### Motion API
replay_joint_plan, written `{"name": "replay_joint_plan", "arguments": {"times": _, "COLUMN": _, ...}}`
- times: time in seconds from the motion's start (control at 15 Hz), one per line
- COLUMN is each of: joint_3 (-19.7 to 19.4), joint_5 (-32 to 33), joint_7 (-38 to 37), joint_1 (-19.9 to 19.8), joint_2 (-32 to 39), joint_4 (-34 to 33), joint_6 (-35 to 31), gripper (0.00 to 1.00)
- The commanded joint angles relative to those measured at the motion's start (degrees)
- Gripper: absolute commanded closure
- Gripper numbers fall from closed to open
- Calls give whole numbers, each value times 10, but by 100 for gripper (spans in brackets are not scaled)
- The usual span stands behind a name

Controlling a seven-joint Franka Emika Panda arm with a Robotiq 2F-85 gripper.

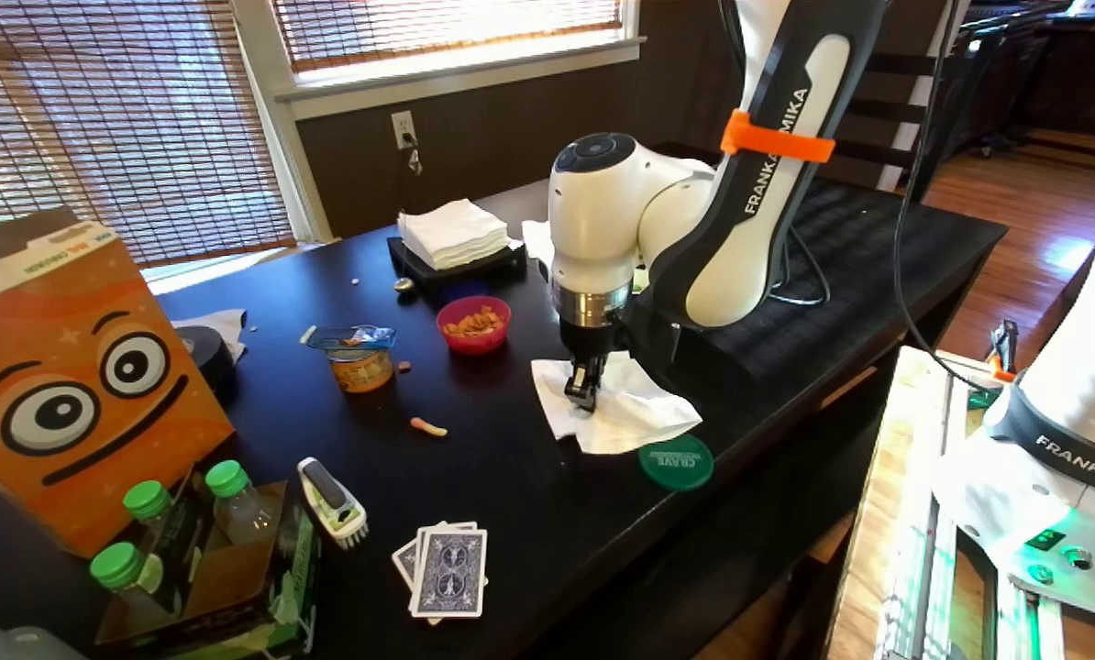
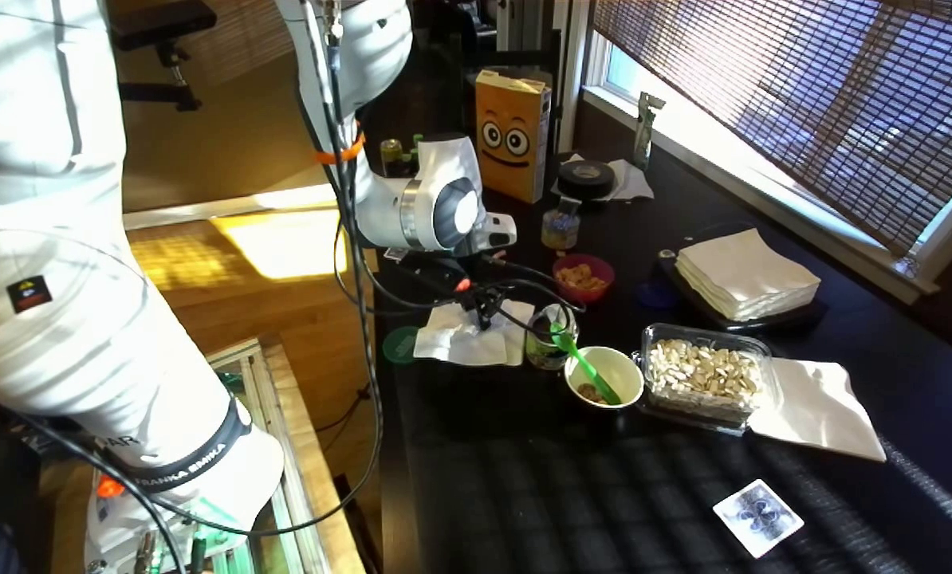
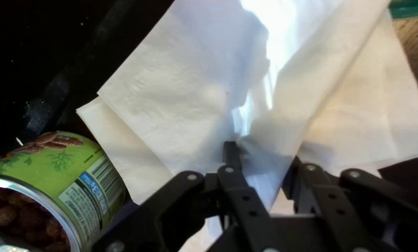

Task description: Pick up the napkin on the left and put it on top of the napkin on the right, move the napkin back to the left and then back to the right.

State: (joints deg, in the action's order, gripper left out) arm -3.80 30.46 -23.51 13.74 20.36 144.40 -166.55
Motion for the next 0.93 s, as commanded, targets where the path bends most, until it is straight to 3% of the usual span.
{"name": "replay_joint_plan", "arguments": {"times": 0.0, "joint_3": -3, "joint_5": 5, "joint_7": -2, "joint_1": 3, "joint_2": 16, "joint_4": -8, "joint_6": -10, "gripper": 71}}
{"name": "replay_joint_plan", "arguments": {"times": 0.27, "joint_3": -7, "joint_5": 10, "joint_7": -7, "joint_1": 9, "joint_2": -2, "joint_4": -3, "joint_6": 3, "gripper": 71}}
{"name": "replay_joint_plan", "arguments": {"times": 0.47, "joint_3": -6, "joint_5": 9, "joint_7": -7, "joint_1": 10, "joint_2": -16, "joint_4": 2, "joint_6": 8, "gripper": 82}}
{"name": "replay_joint_plan", "arguments": {"times": 0.73, "joint_3": -5, "joint_5": 8, "joint_7": -5, "joint_1": 10, "joint_2": -24, "joint_4": 3, "joint_6": 12, "gripper": 65}}
{"name": "replay_joint_plan", "arguments": {"times": 0.87, "joint_3": -6, "joint_5": 10, "joint_7": -6, "joint_1": 11, "joint_2": -28, "joint_4": 4, "joint_6": 13, "gripper": 71}}
